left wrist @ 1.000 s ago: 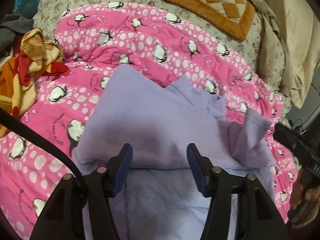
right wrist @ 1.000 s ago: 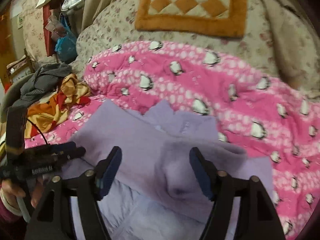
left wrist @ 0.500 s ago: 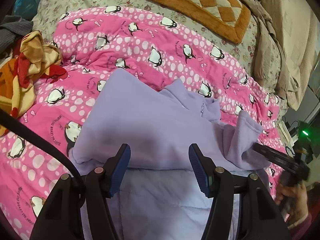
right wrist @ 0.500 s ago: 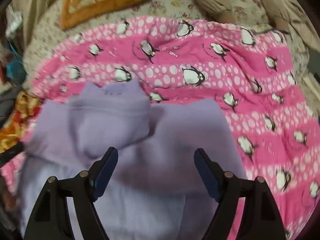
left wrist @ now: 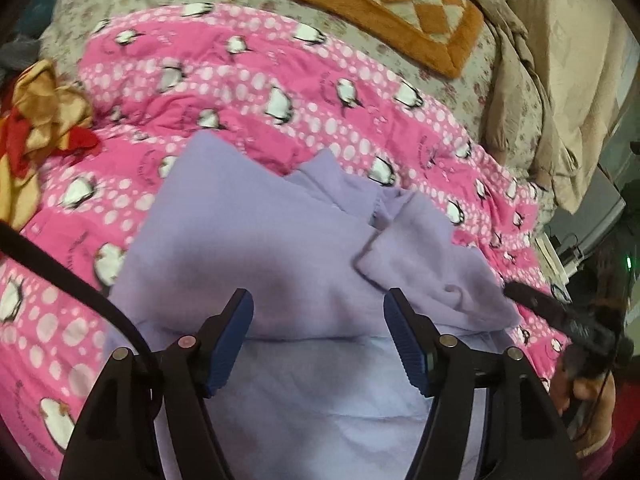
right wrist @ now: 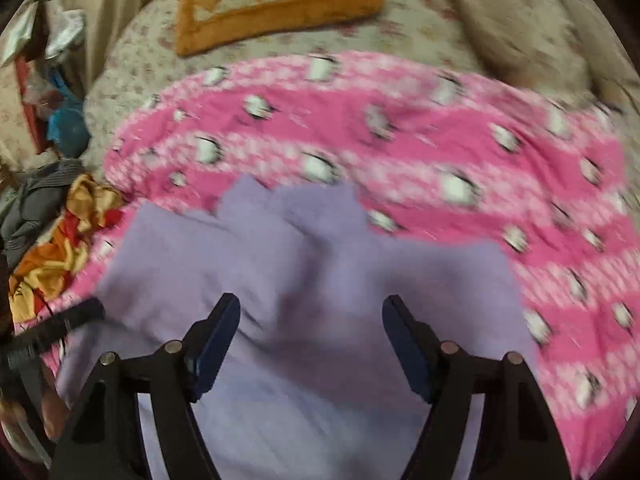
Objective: Fold large clothes
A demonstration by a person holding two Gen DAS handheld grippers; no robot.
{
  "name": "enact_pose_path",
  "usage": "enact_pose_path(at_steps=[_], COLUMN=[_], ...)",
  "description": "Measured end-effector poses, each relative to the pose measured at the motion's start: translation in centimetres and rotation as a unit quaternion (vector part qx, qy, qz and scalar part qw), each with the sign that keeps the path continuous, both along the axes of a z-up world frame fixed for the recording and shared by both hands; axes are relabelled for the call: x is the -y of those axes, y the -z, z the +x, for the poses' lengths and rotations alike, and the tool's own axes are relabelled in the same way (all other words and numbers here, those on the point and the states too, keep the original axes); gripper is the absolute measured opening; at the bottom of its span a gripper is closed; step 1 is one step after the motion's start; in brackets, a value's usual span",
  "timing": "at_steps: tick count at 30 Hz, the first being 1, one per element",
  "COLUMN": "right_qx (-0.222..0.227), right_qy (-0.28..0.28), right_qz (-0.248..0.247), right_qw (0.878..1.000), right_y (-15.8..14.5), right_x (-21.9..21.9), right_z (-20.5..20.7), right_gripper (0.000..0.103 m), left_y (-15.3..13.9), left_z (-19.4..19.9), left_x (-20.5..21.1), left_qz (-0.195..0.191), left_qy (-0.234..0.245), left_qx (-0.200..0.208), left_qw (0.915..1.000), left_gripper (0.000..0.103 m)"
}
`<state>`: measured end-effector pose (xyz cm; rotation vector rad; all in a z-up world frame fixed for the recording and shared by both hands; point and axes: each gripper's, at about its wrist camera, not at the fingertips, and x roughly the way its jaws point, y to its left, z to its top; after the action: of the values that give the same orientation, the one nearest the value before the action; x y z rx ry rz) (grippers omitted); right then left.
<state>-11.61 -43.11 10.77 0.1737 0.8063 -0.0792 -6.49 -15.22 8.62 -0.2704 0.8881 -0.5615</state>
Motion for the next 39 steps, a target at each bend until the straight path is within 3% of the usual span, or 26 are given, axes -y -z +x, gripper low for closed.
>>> enact_pose_path(at_steps=[3, 9, 12, 14, 15, 16, 18, 22, 26, 28, 31, 35, 39], right_qx=[0.011, 0.040, 0.053, 0.062, 0.064, 0.065, 0.063, 0.069, 0.069, 0.062, 0.053, 0.036, 0.016], right_qy=[0.053, 0.123, 0.139, 0.149, 0.153, 0.156, 0.160, 0.169, 0.183, 0.181, 0.179, 0.177, 0.160], right_qz=[0.043, 0.135, 0.158, 0.164, 0.168, 0.174, 0.181, 0.173, 0.168, 0.173, 0.163, 0.165, 0.153], right_qw=[0.998, 0.982, 0.976, 0.973, 0.972, 0.970, 0.968, 0.968, 0.966, 0.966, 0.969, 0.970, 0.975], right_y=[0.1, 1.9, 2.0, 2.1, 2.2, 2.4, 2.7, 2.4, 2.2, 2.5, 2.7, 3.3, 4.0], right_x=[3.7, 9.0, 10.4, 11.1, 11.3, 11.6, 12.0, 12.5, 13.0, 12.9, 12.6, 12.2, 10.8], right_z=[-4.0, -7.9, -8.7, -8.9, -9.0, -9.1, -9.1, -9.6, -9.7, -9.5, -9.2, -8.4, -7.2], right_gripper=[0.087, 0.087, 0.087, 0.087, 0.087, 0.087, 0.087, 0.087, 0.087, 0.087, 0.087, 0.087, 0.087], left_y=[-0.4, 2.2, 3.2, 3.6, 3.7, 3.6, 2.7, -2.1, -4.6, -4.5, -2.6, 1.1, 1.7], left_z=[0.8, 3.3, 4.0, 4.4, 4.6, 4.8, 4.9, 3.5, 2.5, 2.1, 2.0, 3.1, 2.9], left_x=[2.6, 7.9, 9.5, 10.4, 10.5, 10.7, 10.3, 7.3, 3.1, 0.9, -2.0, -4.3, -3.5], left_qz=[0.000, 0.052, 0.049, 0.035, 0.027, 0.024, 0.006, -0.041, -0.042, -0.031, 0.016, -0.011, 0.003], left_qy=[0.013, 0.011, 0.009, 0.009, 0.011, 0.011, 0.009, 0.008, -0.026, -0.044, -0.078, -0.081, -0.068], left_qx=[-0.014, -0.076, -0.090, -0.099, -0.105, -0.109, -0.099, -0.036, -0.006, 0.008, 0.012, -0.047, -0.044], left_qw=[0.9998, 0.9957, 0.9947, 0.9944, 0.9940, 0.9937, 0.9950, 0.9985, 0.9988, 0.9985, 0.9968, 0.9955, 0.9967], left_gripper=[0.043, 0.043, 0.042, 0.021, 0.000, 0.000, 0.000, 0.000, 0.000, 0.000, 0.000, 0.000, 0.000])
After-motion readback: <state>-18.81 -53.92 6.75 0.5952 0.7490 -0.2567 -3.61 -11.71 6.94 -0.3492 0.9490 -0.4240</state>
